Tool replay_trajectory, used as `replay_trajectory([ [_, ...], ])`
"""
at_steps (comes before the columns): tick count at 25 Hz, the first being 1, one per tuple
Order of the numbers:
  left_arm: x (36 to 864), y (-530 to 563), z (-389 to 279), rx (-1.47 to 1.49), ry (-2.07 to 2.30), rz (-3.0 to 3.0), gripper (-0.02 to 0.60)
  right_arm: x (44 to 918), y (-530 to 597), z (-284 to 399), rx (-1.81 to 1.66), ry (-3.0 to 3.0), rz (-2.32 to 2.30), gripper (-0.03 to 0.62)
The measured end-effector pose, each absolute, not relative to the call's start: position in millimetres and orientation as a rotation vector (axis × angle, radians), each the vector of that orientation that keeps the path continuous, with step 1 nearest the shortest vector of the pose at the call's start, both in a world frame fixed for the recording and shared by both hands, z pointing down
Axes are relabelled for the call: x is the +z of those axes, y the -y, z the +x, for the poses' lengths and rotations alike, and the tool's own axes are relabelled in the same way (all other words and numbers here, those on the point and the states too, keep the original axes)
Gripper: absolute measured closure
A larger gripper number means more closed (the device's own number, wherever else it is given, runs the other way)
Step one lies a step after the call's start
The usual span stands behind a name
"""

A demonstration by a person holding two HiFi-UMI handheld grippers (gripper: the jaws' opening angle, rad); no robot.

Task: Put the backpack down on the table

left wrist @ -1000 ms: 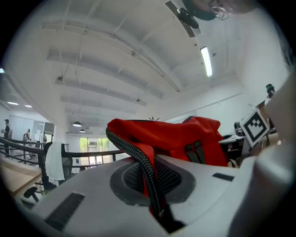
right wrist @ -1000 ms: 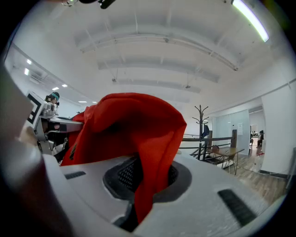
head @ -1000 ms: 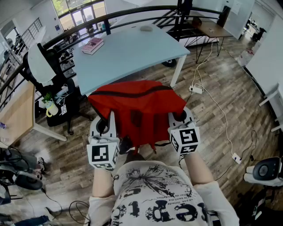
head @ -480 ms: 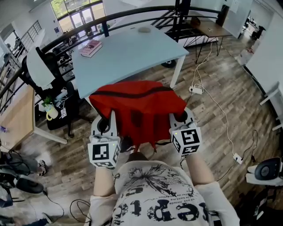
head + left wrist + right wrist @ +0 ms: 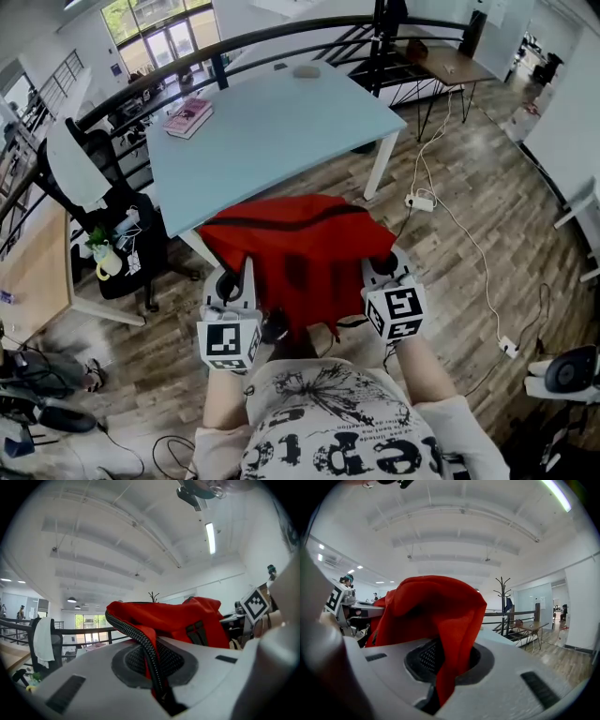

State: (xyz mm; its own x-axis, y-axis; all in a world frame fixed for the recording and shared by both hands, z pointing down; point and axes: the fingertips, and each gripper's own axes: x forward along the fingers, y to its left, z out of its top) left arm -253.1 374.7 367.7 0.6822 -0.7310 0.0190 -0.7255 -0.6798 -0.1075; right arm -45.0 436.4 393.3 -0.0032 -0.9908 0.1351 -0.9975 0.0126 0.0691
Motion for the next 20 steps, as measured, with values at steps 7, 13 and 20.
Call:
replay_trajectory([
  [7, 359, -246, -233, -0.073, -1.167, -2.806, 0.568, 381, -311, -25, 0.066, 2.104, 2.125, 0.568],
  [13, 325, -131, -226, -0.009, -1.148, -2.787, 0.567, 350, -197, -17, -0.015, 2.107, 2.144, 0.566],
  [20, 303, -29, -211, 0.034, -1.155, -2.759, 0.566, 331, -92, -2, -0.068, 2.103, 2.152, 0.568],
])
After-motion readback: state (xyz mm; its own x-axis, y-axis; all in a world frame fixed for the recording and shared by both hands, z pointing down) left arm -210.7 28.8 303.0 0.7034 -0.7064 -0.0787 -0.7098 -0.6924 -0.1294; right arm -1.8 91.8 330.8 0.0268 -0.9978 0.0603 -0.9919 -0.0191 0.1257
